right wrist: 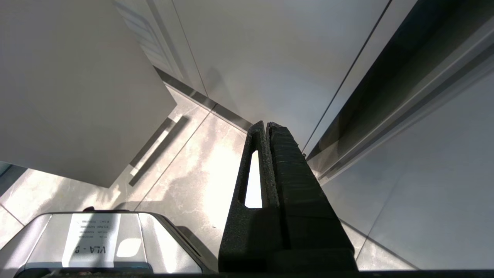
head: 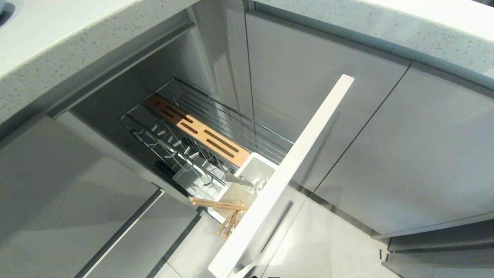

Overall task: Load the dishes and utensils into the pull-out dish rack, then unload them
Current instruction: Take the chopsticks out of the cupboard

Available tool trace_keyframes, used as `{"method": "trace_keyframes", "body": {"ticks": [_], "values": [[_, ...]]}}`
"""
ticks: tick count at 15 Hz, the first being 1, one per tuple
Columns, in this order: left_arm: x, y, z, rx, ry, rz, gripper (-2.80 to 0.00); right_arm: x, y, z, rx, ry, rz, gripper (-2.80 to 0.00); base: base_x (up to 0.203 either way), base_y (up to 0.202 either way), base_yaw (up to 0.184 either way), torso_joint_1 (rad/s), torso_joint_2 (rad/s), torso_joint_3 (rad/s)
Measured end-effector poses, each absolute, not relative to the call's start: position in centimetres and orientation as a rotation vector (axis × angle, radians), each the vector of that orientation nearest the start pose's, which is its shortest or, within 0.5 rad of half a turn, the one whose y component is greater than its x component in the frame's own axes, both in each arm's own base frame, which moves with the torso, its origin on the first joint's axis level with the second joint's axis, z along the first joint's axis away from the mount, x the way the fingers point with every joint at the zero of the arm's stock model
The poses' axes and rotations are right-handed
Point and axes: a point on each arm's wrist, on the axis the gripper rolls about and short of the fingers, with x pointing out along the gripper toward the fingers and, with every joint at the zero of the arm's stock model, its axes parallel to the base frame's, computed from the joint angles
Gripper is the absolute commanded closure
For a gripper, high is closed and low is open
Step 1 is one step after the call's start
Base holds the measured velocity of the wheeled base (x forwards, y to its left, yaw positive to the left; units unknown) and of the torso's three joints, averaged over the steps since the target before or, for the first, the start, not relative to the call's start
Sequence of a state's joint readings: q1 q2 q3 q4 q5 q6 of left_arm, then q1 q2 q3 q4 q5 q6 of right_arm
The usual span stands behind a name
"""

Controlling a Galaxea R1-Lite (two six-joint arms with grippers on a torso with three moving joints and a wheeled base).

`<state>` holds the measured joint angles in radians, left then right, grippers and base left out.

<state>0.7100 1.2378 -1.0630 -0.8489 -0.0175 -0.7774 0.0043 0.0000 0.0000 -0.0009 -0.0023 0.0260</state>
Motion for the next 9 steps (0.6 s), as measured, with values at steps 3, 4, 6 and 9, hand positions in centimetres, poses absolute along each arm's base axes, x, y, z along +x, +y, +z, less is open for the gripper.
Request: {"method": "trace_keyframes", "body": {"ticks": [3, 4, 6, 9], "values": [[12.0, 10.8, 39.4, -0.464, -0.887, 0.409, -2.8, -2.3, 0.0, 7.6, 0.026, -0.001, 0.002, 0.0, 0.0, 0.0, 0.0, 0.0, 0.0, 0.0], [11.7, 10.7, 39.5, -0.458, -0.895, 0.414, -2.8, -2.3, 0.0, 7.6, 0.026, -0.001, 0.002, 0.0, 0.0, 0.0, 0.0, 0.0, 0.0, 0.0], [11.3, 10.7, 39.7, -0.447, -0.908, 0.425, -2.8, -2.3, 0.0, 7.6, 0.026, -0.001, 0.002, 0.0, 0.0, 0.0, 0.0, 0.0, 0.0, 0.0], [10.2, 9.9, 40.7, -0.406, -0.948, 0.42, 0.0, -2.3, 0.0, 7.6, 0.026, -0.001, 0.002, 0.0, 0.0, 0.0, 0.0, 0.0, 0.0, 0.0]]}}
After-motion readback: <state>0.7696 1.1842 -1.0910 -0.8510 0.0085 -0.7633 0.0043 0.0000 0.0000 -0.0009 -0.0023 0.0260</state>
